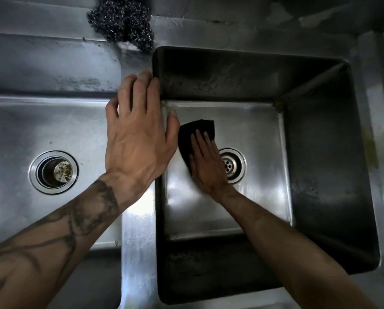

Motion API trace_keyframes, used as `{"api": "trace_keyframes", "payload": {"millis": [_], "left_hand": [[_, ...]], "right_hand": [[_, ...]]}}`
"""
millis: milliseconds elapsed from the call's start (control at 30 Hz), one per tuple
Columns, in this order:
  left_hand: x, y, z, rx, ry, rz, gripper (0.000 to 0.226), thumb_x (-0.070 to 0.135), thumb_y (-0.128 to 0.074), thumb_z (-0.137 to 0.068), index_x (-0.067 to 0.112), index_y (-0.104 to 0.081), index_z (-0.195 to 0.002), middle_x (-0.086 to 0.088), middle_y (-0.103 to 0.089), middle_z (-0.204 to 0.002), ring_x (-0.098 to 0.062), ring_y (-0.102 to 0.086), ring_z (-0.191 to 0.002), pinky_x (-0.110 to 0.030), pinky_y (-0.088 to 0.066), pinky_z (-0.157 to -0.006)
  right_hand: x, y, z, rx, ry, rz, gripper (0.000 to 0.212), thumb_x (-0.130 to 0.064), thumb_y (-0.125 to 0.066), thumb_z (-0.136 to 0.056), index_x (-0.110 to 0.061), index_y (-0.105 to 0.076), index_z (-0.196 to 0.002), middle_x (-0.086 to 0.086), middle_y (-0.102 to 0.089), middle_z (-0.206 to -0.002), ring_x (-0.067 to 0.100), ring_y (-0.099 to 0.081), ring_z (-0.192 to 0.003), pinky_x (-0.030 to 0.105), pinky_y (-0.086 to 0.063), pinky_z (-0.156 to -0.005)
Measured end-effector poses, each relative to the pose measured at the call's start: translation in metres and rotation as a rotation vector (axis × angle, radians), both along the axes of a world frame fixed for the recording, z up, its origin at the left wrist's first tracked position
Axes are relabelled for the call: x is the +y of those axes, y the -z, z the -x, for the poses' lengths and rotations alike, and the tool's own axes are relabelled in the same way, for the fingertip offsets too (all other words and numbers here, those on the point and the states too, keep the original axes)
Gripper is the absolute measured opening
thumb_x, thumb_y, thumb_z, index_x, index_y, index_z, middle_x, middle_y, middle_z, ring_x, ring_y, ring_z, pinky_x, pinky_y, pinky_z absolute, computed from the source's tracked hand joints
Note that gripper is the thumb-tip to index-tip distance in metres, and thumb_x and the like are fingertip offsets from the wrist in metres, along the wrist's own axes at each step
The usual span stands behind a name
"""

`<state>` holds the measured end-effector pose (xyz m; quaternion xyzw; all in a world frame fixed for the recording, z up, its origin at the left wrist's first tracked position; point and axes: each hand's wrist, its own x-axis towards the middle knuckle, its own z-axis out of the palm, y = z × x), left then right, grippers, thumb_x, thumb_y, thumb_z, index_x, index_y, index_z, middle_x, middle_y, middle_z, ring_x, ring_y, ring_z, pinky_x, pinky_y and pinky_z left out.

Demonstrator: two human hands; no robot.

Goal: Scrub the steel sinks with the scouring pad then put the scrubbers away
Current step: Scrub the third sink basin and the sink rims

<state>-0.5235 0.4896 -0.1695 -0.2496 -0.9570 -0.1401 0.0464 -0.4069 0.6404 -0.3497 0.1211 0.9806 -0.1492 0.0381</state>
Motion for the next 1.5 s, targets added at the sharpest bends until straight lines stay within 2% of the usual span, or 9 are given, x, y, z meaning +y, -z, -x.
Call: {"api": "trace_keyframes", "payload": {"millis": [200, 367, 433, 600, 833, 1033, 1167, 1300, 1500], "left_hand": [[-0.001, -0.001, 0.000, -0.011, 0.006, 0.022, 0.059, 0.039, -0.042, -0.108, 0.004, -0.041, -0.155, -0.016, -0.043, -0.161, -0.036, -0.035, -0.152, -0.051, -0.036, -0.116], [0.000, 0.000, 0.000, -0.012, 0.013, 0.015, 0.058, 0.039, -0.043, -0.108, 0.004, -0.043, -0.154, -0.016, -0.043, -0.160, -0.037, -0.036, -0.151, -0.052, -0.037, -0.113], [-0.001, 0.000, 0.000, -0.019, 0.018, 0.015, 0.057, 0.039, -0.043, -0.108, 0.004, -0.043, -0.153, -0.017, -0.043, -0.159, -0.038, -0.036, -0.151, -0.052, -0.037, -0.111], [-0.001, -0.003, 0.000, -0.042, 0.016, 0.014, 0.058, 0.040, -0.042, -0.108, 0.003, -0.041, -0.154, -0.018, -0.042, -0.160, -0.039, -0.035, -0.151, -0.054, -0.038, -0.109], [-0.001, -0.003, 0.001, -0.061, 0.020, 0.004, 0.058, 0.040, -0.042, -0.108, 0.004, -0.041, -0.154, -0.017, -0.041, -0.160, -0.038, -0.033, -0.152, -0.055, -0.037, -0.109], [-0.001, -0.004, -0.001, -0.076, 0.022, -0.021, 0.058, 0.038, -0.044, -0.107, 0.004, -0.041, -0.154, -0.018, -0.041, -0.160, -0.039, -0.033, -0.152, -0.057, -0.037, -0.109], [-0.002, -0.004, -0.001, -0.081, 0.019, -0.049, 0.058, 0.036, -0.048, -0.107, 0.004, -0.040, -0.154, -0.018, -0.040, -0.160, -0.039, -0.033, -0.152, -0.058, -0.037, -0.109], [-0.002, -0.004, -0.002, -0.080, 0.023, -0.056, 0.056, 0.037, -0.047, -0.108, 0.004, -0.040, -0.153, -0.018, -0.040, -0.160, -0.040, -0.034, -0.151, -0.059, -0.037, -0.108], [-0.001, -0.003, -0.001, -0.071, 0.019, -0.034, 0.055, 0.037, -0.046, -0.109, 0.003, -0.040, -0.152, -0.020, -0.041, -0.159, -0.043, -0.036, -0.147, -0.061, -0.038, -0.104]], "right_hand": [[-0.062, -0.006, -0.053, -0.098, -0.255, 0.118, 0.062, -0.031, -0.034, -0.105, -0.008, -0.016, -0.160, 0.010, -0.013, -0.169, 0.031, -0.007, -0.157, 0.050, -0.022, -0.122], [-0.074, -0.012, -0.026, -0.106, 0.062, 0.114, 0.063, -0.037, -0.037, -0.105, -0.008, -0.023, -0.159, 0.009, -0.021, -0.167, 0.027, -0.015, -0.156, 0.041, -0.018, -0.126], [-0.085, -0.010, -0.032, -0.139, 0.078, 0.100, 0.065, -0.037, -0.036, -0.104, -0.006, -0.021, -0.159, 0.011, -0.018, -0.168, 0.029, -0.013, -0.156, 0.042, -0.016, -0.126], [-0.062, -0.013, -0.096, -0.206, -0.183, 0.007, 0.065, -0.038, -0.034, -0.106, -0.004, -0.019, -0.159, 0.013, -0.014, -0.168, 0.034, -0.011, -0.156, 0.049, -0.029, -0.120], [-0.045, -0.014, -0.112, -0.243, -0.270, -0.038, 0.065, -0.040, -0.033, -0.107, -0.007, -0.016, -0.160, 0.009, -0.008, -0.170, 0.030, -0.003, -0.157, 0.046, -0.022, -0.124], [0.000, -0.016, -0.122, -0.315, -0.141, -0.093, 0.067, -0.042, -0.027, -0.107, -0.004, -0.011, -0.160, 0.012, -0.005, -0.169, 0.032, 0.001, -0.157, 0.047, -0.021, -0.124], [0.039, -0.020, -0.135, -0.337, 0.097, -0.158, 0.068, -0.041, -0.031, -0.105, -0.004, -0.015, -0.159, 0.013, -0.011, -0.169, 0.031, -0.007, -0.156, 0.044, -0.021, -0.124], [0.073, -0.023, -0.147, -0.340, 0.189, -0.239, 0.068, -0.038, -0.035, -0.103, -0.005, -0.016, -0.159, 0.014, -0.016, -0.168, 0.031, -0.015, -0.155, 0.043, -0.019, -0.125], [0.107, -0.028, -0.156, -0.385, 0.306, -0.294, 0.075, -0.039, -0.034, -0.099, 0.001, -0.011, -0.158, 0.020, -0.012, -0.167, 0.033, -0.014, -0.155, 0.045, -0.017, -0.126]]}}
